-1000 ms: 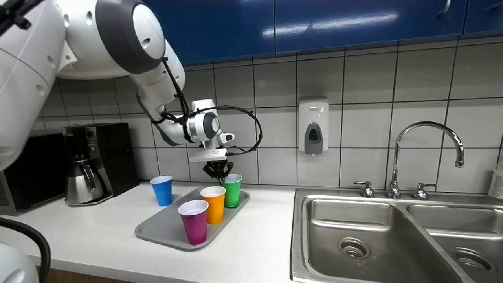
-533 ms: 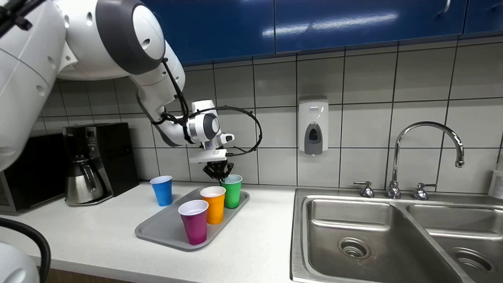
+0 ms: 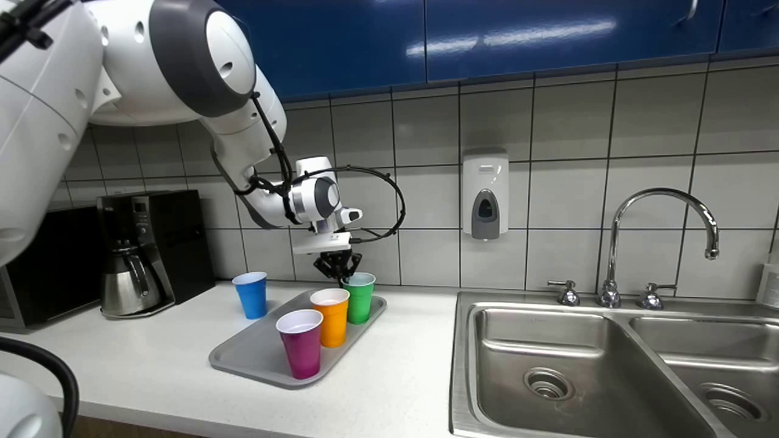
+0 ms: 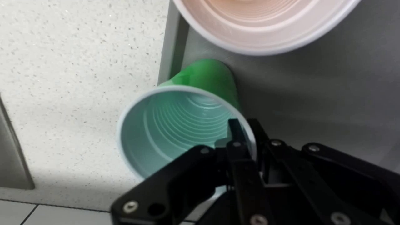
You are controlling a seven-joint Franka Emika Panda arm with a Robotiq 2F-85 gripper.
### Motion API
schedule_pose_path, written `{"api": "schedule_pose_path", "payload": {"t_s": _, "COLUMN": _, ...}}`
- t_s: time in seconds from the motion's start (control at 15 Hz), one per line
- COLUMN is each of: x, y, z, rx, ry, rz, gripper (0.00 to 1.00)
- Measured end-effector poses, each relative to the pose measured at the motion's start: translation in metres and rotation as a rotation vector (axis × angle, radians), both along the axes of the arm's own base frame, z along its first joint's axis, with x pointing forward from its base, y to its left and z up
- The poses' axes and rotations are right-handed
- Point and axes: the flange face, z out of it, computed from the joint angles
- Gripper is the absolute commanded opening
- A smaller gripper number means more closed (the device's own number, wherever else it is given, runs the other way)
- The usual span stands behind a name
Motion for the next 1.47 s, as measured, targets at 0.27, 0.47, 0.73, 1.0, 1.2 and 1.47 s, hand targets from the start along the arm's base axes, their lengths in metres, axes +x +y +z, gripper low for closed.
{"api": "schedule_pose_path", "payload": {"t_s": 0.27, "x": -0.0001, "y": -0.0004, "z": -0.0009, "rx": -0.006, "ry": 0.001, "rz": 0.003, "gripper": 0.73}}
{"api": "schedule_pose_path", "payload": {"t_s": 0.47, "x": 0.0, "y": -0.0014, "z": -0.0014, "rx": -0.007, "ry": 0.002, "rz": 0.002, "gripper": 0.95}}
{"api": "schedule_pose_path", "payload": {"t_s": 0.73, "x": 0.0, "y": -0.0028, "z": -0.0015, "rx": -0.008, "ry": 0.002, "rz": -0.001, "gripper": 1.0}}
{"api": "schedule_pose_path", "payload": {"t_s": 1.0, "x": 0.0001, "y": -0.0043, "z": -0.0014, "rx": -0.008, "ry": 0.002, "rz": -0.006, "gripper": 1.0}}
{"api": "schedule_pose_path", "payload": {"t_s": 1.2, "x": 0.0002, "y": -0.0047, "z": -0.001, "rx": -0.006, "ry": 0.001, "rz": -0.01, "gripper": 1.0}}
{"api": "schedule_pose_path", "payload": {"t_s": 1.47, "x": 0.0011, "y": -0.0044, "z": 0.0072, "rx": 0.004, "ry": -0.011, "rz": -0.018, "gripper": 1.0}}
